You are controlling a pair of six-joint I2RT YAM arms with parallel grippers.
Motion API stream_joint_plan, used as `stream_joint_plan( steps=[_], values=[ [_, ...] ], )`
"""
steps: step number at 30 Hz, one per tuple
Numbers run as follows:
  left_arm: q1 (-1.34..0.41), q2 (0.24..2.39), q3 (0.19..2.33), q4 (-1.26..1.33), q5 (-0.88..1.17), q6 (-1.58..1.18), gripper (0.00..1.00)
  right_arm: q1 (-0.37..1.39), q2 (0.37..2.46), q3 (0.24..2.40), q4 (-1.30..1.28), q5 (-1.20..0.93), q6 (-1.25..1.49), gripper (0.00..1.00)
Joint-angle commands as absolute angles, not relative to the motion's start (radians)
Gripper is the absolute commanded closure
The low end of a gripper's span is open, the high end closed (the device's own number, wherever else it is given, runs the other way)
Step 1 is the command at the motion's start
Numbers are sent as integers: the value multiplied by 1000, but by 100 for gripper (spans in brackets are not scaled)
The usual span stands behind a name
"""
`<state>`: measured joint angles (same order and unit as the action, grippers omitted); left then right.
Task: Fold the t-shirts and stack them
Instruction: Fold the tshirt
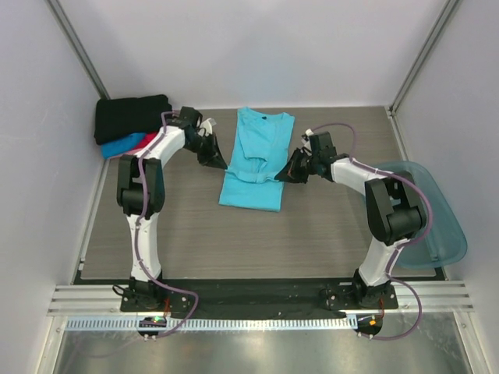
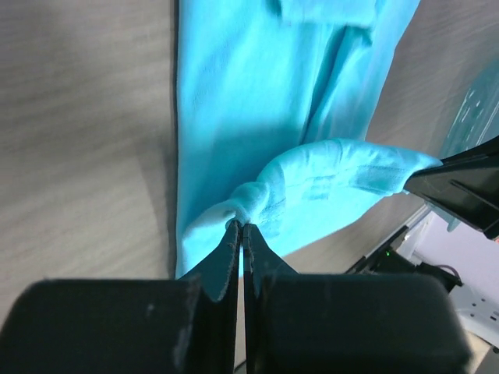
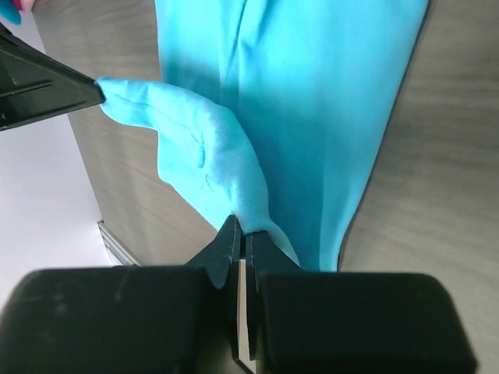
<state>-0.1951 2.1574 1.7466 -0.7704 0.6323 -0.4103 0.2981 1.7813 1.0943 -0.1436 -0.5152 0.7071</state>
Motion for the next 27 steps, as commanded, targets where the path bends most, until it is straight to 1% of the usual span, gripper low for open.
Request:
stream_joint_plan(
  steps=[1,7,25,26,27],
  values=[
    [-209,2204,1841,-736,664,-393,100,293,1825,1161,-107,-502,664,99],
    [-219,2278,1919,-712,652,-408,100,290,1881,1187,-91,-482,637,99],
    [-225,2315,1982,-684,583,-390,100,262,1957,1279,-71,-439,561,99],
    [-229,2315,1985,-686,569,-388,98,262,1957,1281,-64,-433,558,99],
    [-232,2315,1988,-687,557,-384,92,262,1956,1279,-61,-425,545,97]
  ],
)
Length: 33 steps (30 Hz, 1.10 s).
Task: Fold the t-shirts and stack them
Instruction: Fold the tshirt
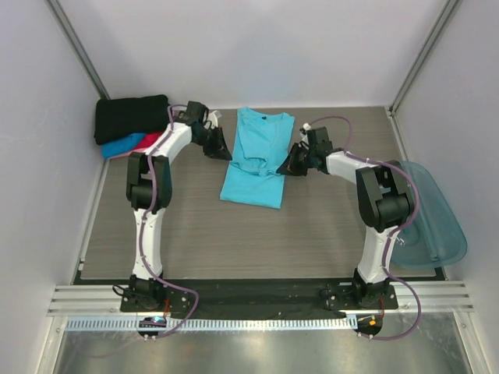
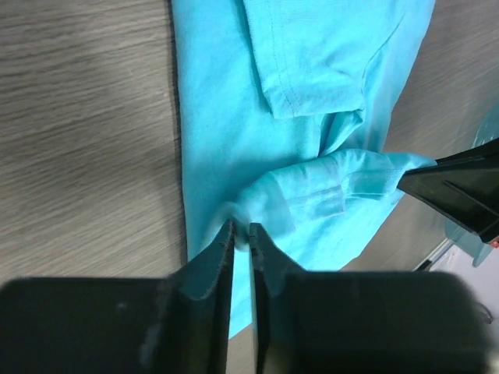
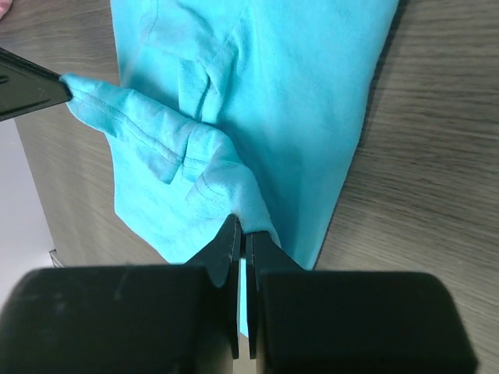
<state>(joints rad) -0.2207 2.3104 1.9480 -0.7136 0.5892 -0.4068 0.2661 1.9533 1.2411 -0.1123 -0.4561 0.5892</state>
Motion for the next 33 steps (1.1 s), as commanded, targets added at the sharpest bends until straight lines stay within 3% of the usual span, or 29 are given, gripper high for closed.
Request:
stream_joint_plan(
  steps=[1,2,3,4,5,6,8,10,13,19,23,33],
  values=[
    [-235,2315,1988,-689,548,-379,84,262,1951,1276,-61,-413,542,92],
    [-238,2313,1990,-696,517,-373,76,261,1947,1275,-61,-402,537,85],
    [-239,2306,1988,-706,500,-365,71,259,1939,1273,-61,-387,532,68],
    [-238,2284,1985,-716,479,-351,65,255,1928,1275,-64,-382,526,62],
    [-236,2263,1979,-750,421,-342,51,241,1892,1272,-75,-382,525,53],
    [-236,2241,1970,-765,394,-328,47,236,1870,1270,-81,-391,519,44],
    [-227,2152,1909,-801,350,-325,32,219,1798,1259,-124,-405,502,41],
    [-216,2094,1841,-810,382,-334,29,199,1752,1235,-159,-452,497,40],
    [-206,2025,1709,-830,454,-344,28,195,1700,1132,-204,-544,554,40],
    [-206,2013,1491,-831,623,-380,41,196,1692,821,-81,-670,802,40],
    [-206,2019,1419,-799,667,-423,51,205,1715,781,-46,-690,834,41],
    [-207,2057,1374,-749,677,-471,53,253,1801,813,51,-673,903,43]
  ],
)
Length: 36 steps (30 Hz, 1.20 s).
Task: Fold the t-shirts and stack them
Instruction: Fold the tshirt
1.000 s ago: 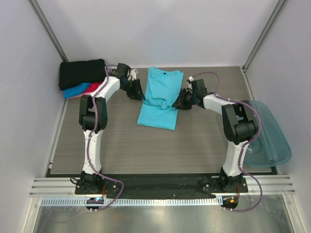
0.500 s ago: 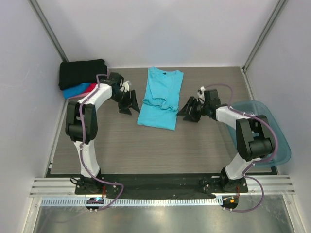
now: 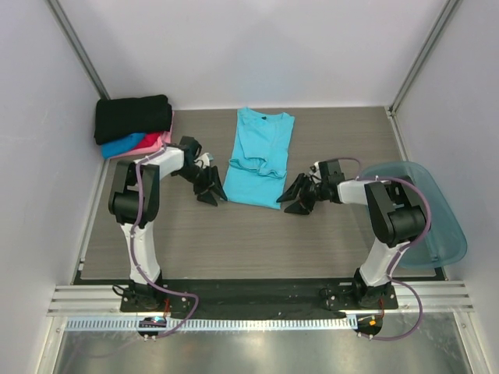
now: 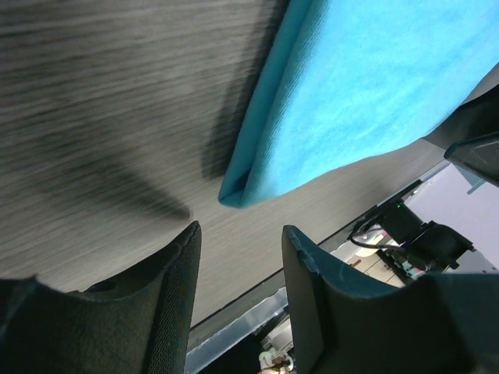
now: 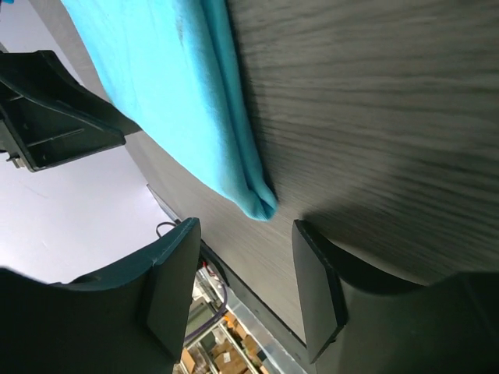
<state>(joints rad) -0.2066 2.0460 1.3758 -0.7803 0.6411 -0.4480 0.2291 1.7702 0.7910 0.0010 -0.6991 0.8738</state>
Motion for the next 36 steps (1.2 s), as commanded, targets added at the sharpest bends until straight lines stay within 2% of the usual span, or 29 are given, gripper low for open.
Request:
stream_joint_plan(
  steps=[1,15,17,18,23,26,27,28,30,31,32,36],
  values=[
    [-207,2062,1377,-741,675,-475,53,261,1804,815,51,-670,905,43],
    [-210,2144,1431,-718,647,-488,58,284,1838,798,6,-614,917,45],
    [-210,2151,1433,-715,643,-488,62,284,1842,790,6,-601,923,47],
    [-210,2155,1430,-712,641,-489,68,282,1845,781,6,-594,933,48],
    [-210,2149,1399,-689,635,-511,78,284,1874,765,54,-578,943,59],
    [-210,2141,1381,-675,634,-518,89,282,1884,764,97,-577,946,63],
    [-210,2138,1378,-670,624,-522,98,284,1887,772,103,-574,943,65],
    [-210,2134,1373,-667,623,-523,100,281,1887,778,107,-569,939,66],
    [-210,2117,1359,-654,624,-531,100,279,1885,787,120,-574,931,78],
    [-210,2108,1355,-647,626,-535,100,272,1884,798,121,-575,927,91],
    [-210,2099,1347,-644,627,-541,100,267,1878,805,118,-580,920,98],
    [-215,1996,1290,-614,658,-586,100,226,1841,854,20,-626,814,98]
  ],
)
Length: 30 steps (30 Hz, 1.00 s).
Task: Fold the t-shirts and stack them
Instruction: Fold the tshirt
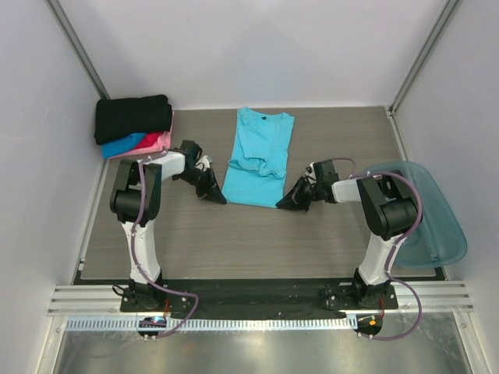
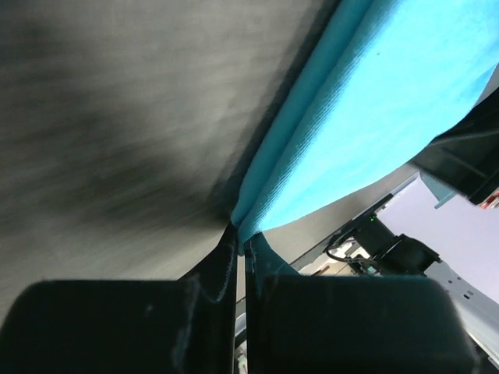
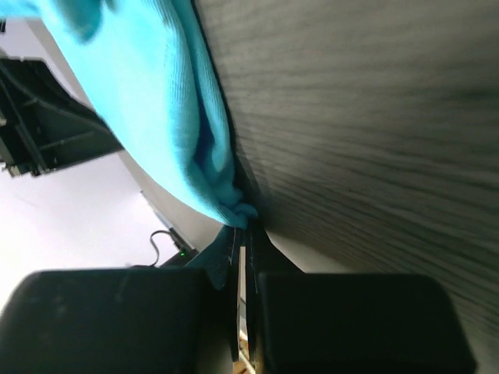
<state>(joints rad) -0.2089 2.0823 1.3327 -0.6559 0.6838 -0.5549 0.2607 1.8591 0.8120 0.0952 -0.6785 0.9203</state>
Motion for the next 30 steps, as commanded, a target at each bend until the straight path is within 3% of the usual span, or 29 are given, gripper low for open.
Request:
stream_joint_plan(
  steps=[1,10,21,30],
  values=[
    [-222,1974,1281,-606,666,-594,100,218,1818,876,-54,-636,787,98],
    [-288,1777,1174,-569,696,-644,100,183,1640,897,-311,-730,652,99],
    [-295,1582,1075,-578,709,-641,100,183,1447,926,-357,-729,621,99],
    [-275,1500,1100,-595,710,-629,100,183,1413,1060,-410,-701,560,99]
  ],
)
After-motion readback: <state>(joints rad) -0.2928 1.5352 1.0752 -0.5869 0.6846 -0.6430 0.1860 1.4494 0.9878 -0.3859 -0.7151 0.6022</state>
